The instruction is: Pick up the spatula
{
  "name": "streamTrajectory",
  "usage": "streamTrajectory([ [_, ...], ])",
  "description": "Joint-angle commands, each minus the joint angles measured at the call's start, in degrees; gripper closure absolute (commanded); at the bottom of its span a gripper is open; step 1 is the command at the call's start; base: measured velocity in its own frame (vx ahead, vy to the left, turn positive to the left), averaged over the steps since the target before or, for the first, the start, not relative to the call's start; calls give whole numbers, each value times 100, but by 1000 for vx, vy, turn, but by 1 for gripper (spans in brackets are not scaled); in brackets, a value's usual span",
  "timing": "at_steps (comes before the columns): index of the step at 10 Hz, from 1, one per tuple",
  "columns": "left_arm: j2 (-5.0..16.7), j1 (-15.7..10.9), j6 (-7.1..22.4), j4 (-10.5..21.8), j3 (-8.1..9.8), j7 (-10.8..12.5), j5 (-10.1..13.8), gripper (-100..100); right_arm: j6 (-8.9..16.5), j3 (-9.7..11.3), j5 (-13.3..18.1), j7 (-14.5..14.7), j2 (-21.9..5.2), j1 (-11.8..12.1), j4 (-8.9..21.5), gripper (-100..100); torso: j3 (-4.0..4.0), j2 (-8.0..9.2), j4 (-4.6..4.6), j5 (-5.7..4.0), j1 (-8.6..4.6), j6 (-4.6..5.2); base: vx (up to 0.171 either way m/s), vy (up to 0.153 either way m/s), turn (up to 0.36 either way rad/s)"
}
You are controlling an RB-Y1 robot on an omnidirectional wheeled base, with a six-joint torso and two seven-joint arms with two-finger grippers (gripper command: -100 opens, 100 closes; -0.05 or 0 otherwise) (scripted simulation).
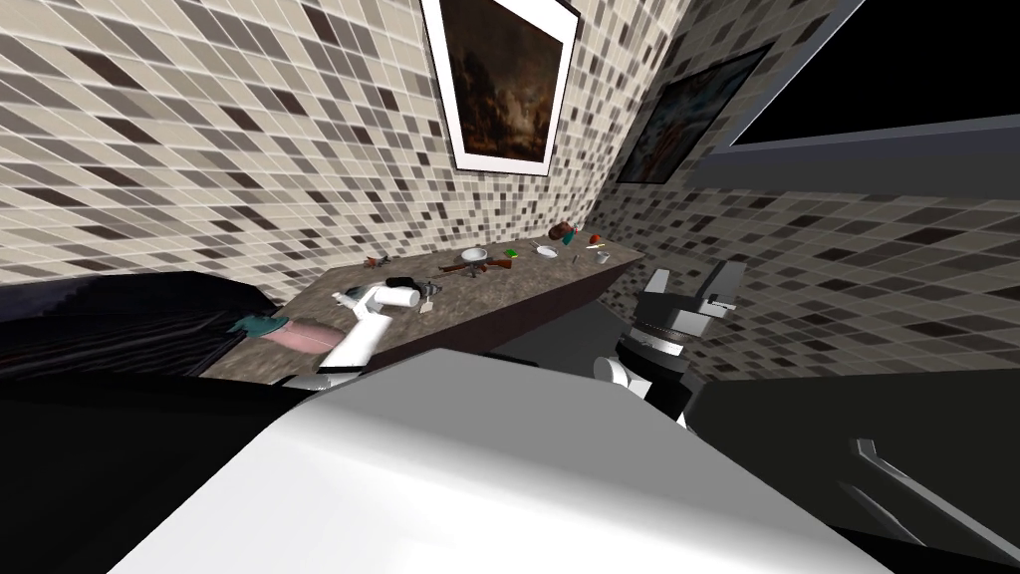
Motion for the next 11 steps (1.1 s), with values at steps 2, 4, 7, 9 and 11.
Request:
streamTrajectory([
  [2,170,-160,437,343,111,363,172,-100,0,0,0,0,0,1,0,0,0,0,0,1,1,-3,-3,16,-102],
  [4,272,-262,776,559,180,576,276,-100,0,0,0,0,0,1,0,0,0,1,0,1,3,-3,-3,19,-104],
  [7,368,-358,1238,797,245,776,376,-100,0,0,0,0,0,0,0,0,0,1,0,1,3,-1,-6,19,-91],
  [9,458,-447,1535,1012,306,960,470,-100,0,0,0,0,0,0,0,0,1,1,0,1,4,-3,-5,20,-82],
  [11,543,-529,1813,1217,362,1129,560,-100,0,0,0,0,0,0,0,0,0,0,0,1,3,-3,-3,19,-88],
])
